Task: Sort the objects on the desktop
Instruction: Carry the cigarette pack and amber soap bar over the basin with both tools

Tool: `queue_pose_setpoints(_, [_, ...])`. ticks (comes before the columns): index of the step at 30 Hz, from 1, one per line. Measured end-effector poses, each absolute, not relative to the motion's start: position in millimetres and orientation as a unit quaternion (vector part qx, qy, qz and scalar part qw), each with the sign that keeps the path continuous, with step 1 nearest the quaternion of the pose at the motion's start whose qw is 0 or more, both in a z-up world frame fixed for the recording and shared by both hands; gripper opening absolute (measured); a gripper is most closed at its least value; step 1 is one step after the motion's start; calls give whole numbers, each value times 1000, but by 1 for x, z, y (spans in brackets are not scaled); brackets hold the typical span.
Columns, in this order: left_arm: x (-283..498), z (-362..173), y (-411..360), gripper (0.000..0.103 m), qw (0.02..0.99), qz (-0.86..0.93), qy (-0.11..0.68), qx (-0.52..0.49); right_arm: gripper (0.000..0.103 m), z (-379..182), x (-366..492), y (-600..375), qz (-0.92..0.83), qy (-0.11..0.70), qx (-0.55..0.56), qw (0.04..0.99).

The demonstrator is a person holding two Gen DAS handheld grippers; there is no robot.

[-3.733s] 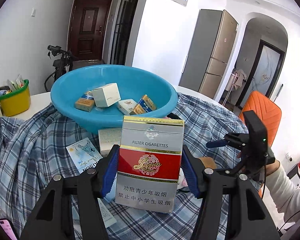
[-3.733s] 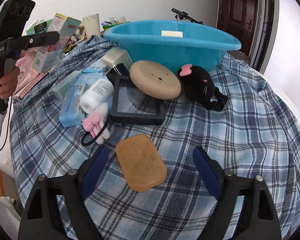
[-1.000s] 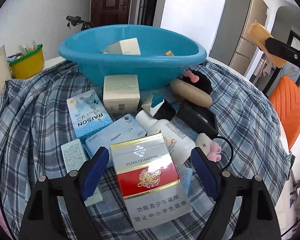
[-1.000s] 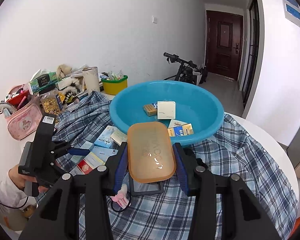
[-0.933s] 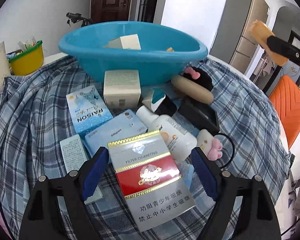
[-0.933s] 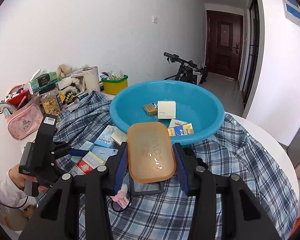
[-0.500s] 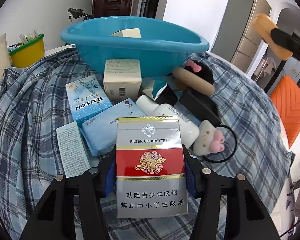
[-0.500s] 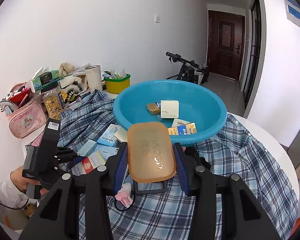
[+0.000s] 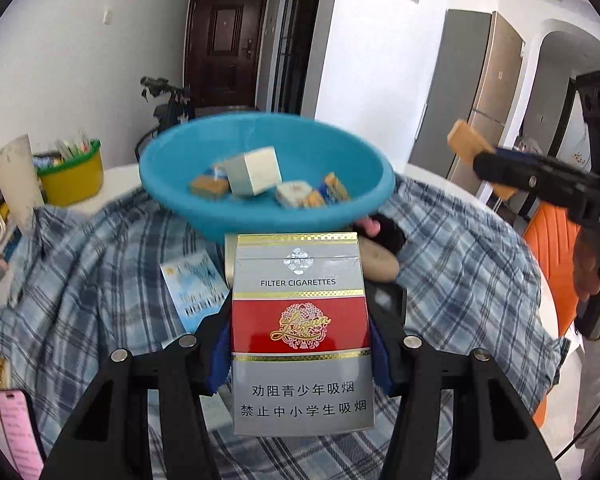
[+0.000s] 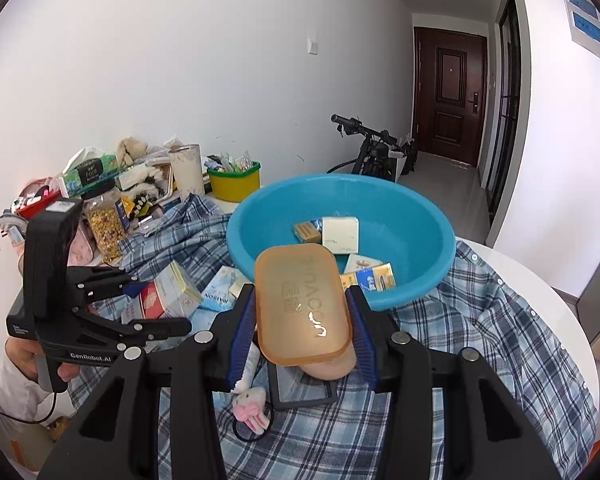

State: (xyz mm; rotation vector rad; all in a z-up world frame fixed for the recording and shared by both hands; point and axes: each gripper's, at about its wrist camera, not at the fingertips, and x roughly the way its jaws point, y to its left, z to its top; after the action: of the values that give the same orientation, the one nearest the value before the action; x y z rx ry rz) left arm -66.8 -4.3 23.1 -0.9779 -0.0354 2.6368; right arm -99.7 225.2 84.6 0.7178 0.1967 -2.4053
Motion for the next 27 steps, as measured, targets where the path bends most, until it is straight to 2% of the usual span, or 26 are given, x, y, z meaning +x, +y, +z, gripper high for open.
queue_pose_setpoints(7, [-92, 84, -8, 58, 149, 947, -4, -285, 43, 119, -112, 210, -917, 75, 239, 311])
queue_pose_setpoints(13, [-120, 125, -12, 58, 126, 962, -17, -242, 43, 144, -135, 205, -932, 52, 227, 277])
queue_pose_setpoints(27, [-207, 146, -7, 58, 107, 971, -19, -215, 43, 141, -213, 189, -942, 14, 232, 244])
